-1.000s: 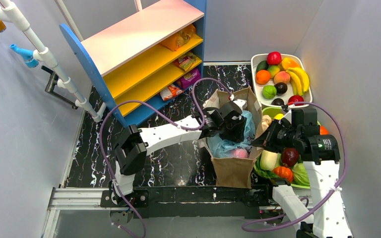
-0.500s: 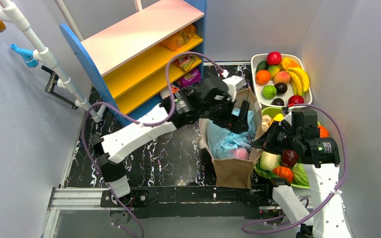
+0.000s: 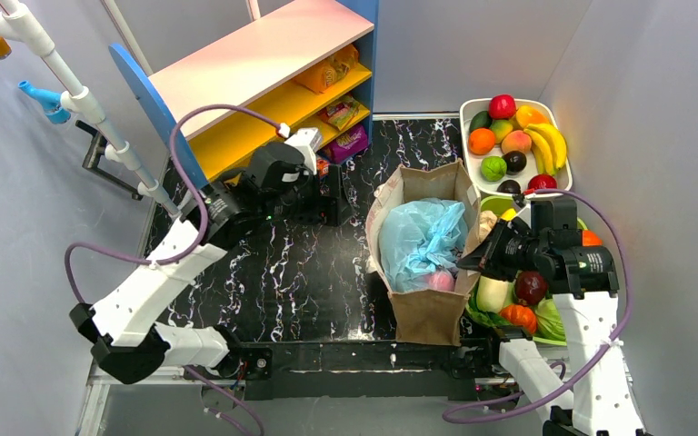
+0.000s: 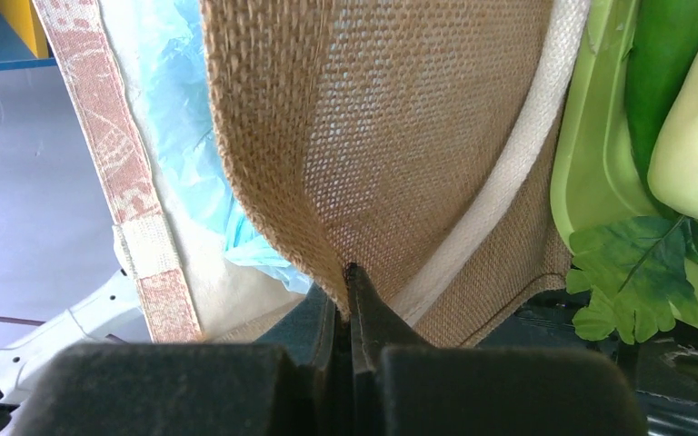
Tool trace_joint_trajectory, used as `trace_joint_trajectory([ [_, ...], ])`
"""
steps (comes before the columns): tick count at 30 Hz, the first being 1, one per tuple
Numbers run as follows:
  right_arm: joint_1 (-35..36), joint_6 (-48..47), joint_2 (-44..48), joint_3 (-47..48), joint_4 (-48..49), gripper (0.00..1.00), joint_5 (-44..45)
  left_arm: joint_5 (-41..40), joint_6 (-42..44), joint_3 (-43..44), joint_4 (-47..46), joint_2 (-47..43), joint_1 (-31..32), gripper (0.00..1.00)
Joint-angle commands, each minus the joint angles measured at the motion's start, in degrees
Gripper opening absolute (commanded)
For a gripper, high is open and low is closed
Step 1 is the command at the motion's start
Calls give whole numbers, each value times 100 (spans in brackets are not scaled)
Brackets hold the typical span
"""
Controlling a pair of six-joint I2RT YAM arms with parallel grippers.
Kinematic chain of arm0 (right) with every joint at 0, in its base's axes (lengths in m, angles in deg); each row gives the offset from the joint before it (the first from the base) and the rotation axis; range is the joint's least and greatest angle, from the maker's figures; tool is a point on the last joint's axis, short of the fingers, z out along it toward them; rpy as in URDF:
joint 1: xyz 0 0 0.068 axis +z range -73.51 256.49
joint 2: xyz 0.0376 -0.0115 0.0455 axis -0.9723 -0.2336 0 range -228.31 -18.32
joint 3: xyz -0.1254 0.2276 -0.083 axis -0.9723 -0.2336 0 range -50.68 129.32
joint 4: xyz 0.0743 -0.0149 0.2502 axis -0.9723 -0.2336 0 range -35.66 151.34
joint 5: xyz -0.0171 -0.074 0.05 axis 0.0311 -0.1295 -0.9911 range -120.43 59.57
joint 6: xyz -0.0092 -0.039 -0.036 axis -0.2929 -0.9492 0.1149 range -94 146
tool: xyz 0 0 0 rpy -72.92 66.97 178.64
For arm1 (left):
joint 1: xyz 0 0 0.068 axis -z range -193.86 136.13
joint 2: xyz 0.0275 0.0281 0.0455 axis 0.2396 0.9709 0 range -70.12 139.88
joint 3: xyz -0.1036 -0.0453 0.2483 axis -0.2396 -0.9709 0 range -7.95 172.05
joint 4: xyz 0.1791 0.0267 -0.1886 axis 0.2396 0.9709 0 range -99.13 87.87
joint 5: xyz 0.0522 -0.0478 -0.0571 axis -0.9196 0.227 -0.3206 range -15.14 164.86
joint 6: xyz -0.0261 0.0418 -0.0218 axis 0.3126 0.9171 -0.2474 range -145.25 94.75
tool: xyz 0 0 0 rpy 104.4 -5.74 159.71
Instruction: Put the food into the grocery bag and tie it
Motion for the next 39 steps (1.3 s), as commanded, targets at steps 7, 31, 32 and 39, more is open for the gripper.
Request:
trace_joint_trajectory([
  [7,16,-190,-68,-167,319,1,-674,425,-1318,-1324,-1650,569,-12,74],
  [31,44,-10,-564,1048,1374,1,-2052,1126,-684,460,-1537,1130,37,0],
  [32,89,96,-583,1031,1508,1,-2091,1287,-668,476,-1607,1164,40,0],
  [39,1545,885,-761,672,2793,1,-1346,2187,-956,386,-2638,1479,37,0],
])
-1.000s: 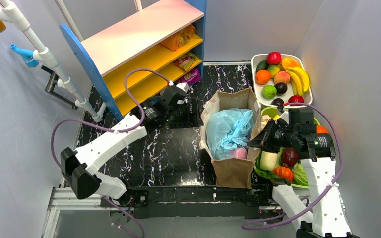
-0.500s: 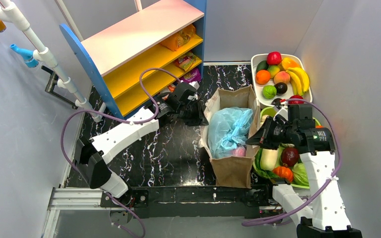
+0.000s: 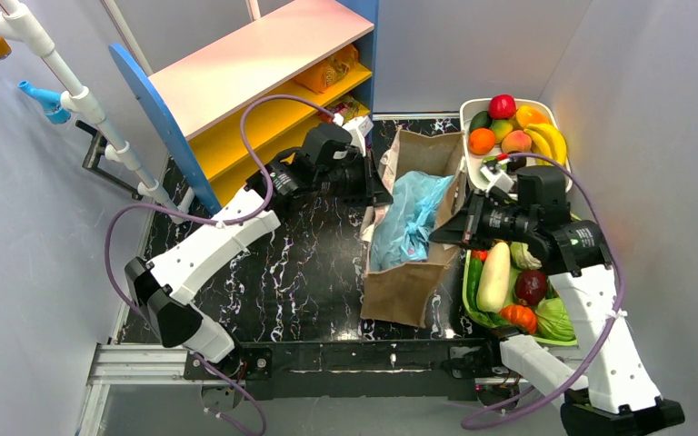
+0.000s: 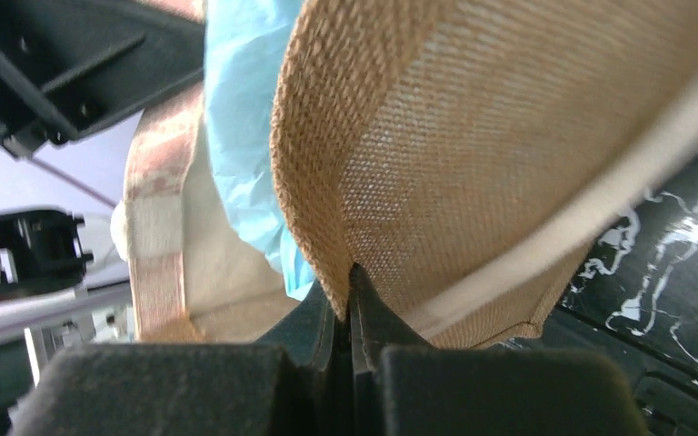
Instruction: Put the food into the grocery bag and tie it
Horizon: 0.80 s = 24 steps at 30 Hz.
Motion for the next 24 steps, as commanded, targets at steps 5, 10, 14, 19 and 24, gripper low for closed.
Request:
trace_joint_trajectory([
  [5,1649,519,-833,309,1598,1,253,1072,-252,294,-1258,379,33,0],
  [10,1692,15,-1297,518,1899,1,220,1155,-370,301,-1407,598,34,0],
  [14,1692,-344,-1682,1096,1560,1,84,880,-305,305,-1175,515,25,0],
  [19,1665,-743,-1681,1077,1225,1,530,345,-76,-127,-1438,242,-56,0],
  [24,1653,-668,-1526,930,1262,1,956,181,82,45,-1362,323,-88,0],
])
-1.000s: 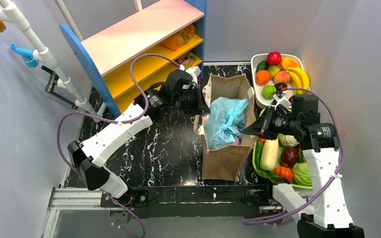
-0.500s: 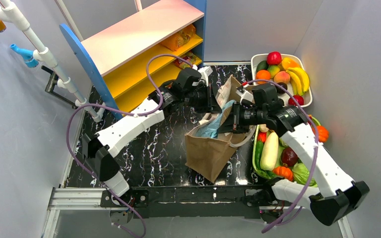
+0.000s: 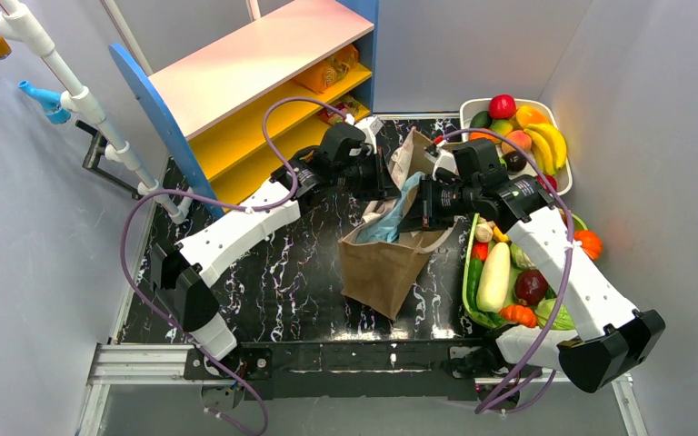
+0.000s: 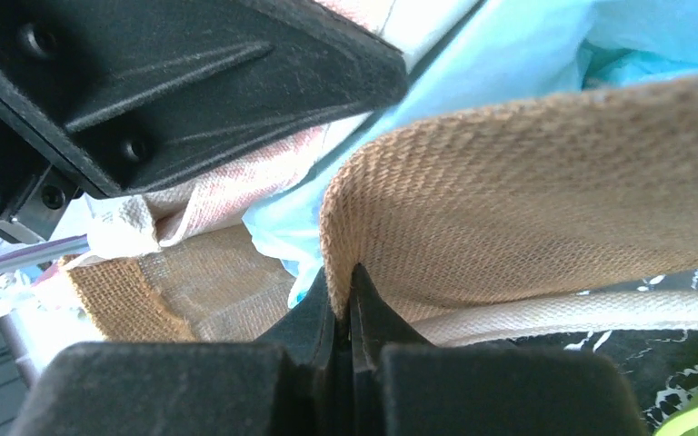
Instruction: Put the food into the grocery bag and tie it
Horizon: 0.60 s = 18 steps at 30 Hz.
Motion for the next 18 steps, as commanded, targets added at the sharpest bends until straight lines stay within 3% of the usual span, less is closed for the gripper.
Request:
trace_joint_trajectory([
  [1,-17,-140,312,265,678,1,300,-52,184,233,-405,-368,47,0],
  [9,-362,-373,71,1035,337,1,902,-504,711,350,-701,-449,-77,0],
  [14,-418,-439,-1,1052,310,2,1163,-1005,975,294,-763,-442,-82,0],
  [15,-430,-442,2,974,290,5,1181,-1086,1005,189,-785,-475,-86,5],
  [18,-456,-322,35,648,225,47,1155,-1048,1107,-193,-867,-624,-119,49],
])
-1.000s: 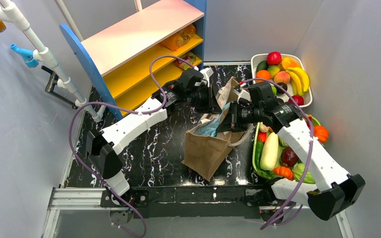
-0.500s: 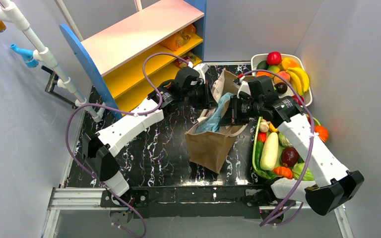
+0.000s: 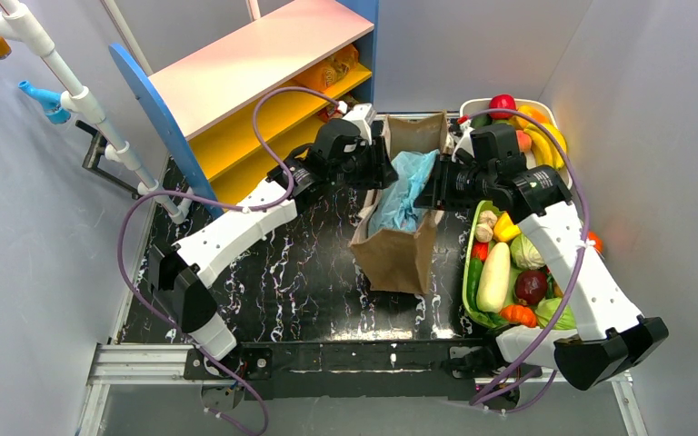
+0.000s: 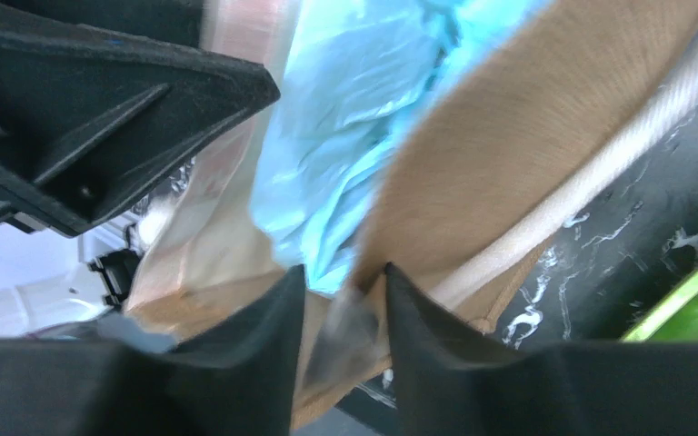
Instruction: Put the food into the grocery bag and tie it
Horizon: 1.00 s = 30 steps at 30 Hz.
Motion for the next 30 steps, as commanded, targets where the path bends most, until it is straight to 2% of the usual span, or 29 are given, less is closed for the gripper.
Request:
trace_joint_trajectory([
  [1,-31,121,114,-153,510,59,-121,-94,244,-245,-410,-643,-5,61],
  [3,-30,191,185,-303,366,68,-57,-80,245,-283,-229,-718,-20,79],
  [5,-39,199,341,-498,348,74,78,-126,263,-317,-183,-813,-23,88],
  [6,-39,203,427,-581,350,75,156,-155,315,-296,-129,-857,-23,96],
  [7,-43,200,505,-595,340,77,249,-182,403,-214,-19,-884,-24,98],
  [13,-57,-38,515,141,-365,81,845,-737,1138,475,1086,-1023,-34,98],
  [20,-76,-190,456,655,-1231,81,2054,-1177,1449,280,1382,-1391,-136,98],
  [30,-101,112,571,948,-1083,79,1948,-1266,1406,152,1605,-1565,-176,98],
])
